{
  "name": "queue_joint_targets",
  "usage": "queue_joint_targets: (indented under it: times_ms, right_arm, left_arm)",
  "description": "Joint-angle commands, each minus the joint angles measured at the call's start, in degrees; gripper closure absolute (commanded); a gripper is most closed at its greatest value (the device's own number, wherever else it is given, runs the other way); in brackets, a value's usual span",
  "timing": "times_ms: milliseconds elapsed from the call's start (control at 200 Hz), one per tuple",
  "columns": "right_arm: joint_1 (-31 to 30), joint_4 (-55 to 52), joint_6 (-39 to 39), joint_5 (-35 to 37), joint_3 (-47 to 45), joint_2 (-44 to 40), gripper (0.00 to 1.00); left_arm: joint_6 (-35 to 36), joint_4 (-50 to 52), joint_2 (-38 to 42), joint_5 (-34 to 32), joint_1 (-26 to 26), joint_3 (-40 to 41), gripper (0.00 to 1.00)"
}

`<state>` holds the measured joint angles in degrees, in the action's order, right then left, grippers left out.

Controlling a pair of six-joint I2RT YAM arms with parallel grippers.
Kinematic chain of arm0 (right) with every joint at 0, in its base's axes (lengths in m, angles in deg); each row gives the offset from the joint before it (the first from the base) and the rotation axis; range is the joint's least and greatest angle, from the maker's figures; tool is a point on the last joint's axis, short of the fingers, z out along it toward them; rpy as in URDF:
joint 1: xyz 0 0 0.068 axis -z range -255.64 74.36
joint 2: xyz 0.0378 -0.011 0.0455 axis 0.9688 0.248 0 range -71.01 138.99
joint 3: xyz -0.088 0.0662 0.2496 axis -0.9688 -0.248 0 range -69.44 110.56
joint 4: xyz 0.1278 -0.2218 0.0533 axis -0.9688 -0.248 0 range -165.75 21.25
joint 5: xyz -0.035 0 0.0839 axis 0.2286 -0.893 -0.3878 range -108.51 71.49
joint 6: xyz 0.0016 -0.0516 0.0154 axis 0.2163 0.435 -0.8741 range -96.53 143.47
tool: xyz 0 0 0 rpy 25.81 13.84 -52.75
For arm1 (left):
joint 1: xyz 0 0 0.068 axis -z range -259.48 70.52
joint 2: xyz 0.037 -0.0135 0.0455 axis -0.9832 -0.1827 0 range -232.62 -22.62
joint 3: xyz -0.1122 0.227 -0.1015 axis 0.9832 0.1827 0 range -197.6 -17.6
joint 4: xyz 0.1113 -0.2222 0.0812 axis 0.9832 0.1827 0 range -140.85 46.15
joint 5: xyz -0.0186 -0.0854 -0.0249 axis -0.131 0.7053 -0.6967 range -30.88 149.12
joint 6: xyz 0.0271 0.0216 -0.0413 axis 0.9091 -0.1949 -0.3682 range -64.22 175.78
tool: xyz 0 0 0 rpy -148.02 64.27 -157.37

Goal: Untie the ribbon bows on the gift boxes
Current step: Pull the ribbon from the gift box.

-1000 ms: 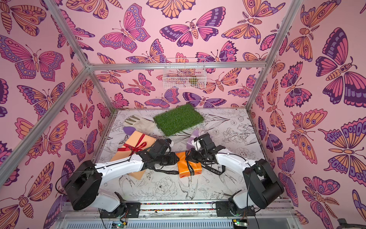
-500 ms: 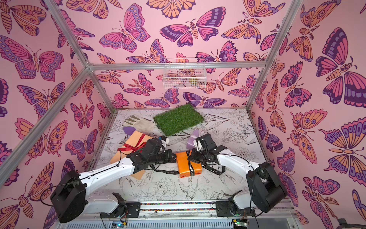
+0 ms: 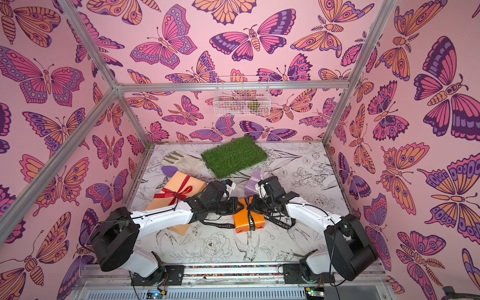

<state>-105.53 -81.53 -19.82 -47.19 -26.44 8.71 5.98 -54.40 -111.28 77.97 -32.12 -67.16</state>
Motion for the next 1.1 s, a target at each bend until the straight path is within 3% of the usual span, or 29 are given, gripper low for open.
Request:
queue_joint_targets:
  times_ms: [0, 290, 481, 761, 1091]
  right_arm:
    - [0.62, -3.86, 0.01, 3.14, -1.45, 0.43, 1.0]
    - [0.71, -2.04, -0.6, -0.78, -0.25, 0.17, 1.0]
    - [1.29, 0.0, -2.42, -7.26, 2.99, -3.33, 1.0]
    - [2.77, -2.79, -2.47, -7.72, 7.46, -10.01, 1.0]
    - [3.51, 1.89, -5.22, -12.09, 10.2, -11.87, 1.0]
  left_arm:
    - [-0.78, -1.28, -1.81, -2.48, 0.76, -0.54, 1.0]
    - [0.14, -1.67, -8.22, -3.63, 1.73, -1.5, 1.0]
    - [2.1, 5.85, -8.56, -6.51, 1.84, -3.51, 1.0]
    - [2.94, 8.32, -8.27, -6.48, 1.85, -3.86, 1.0]
    - [6.8, 14.99, -11.25, -8.62, 3.52, -8.03, 1.0]
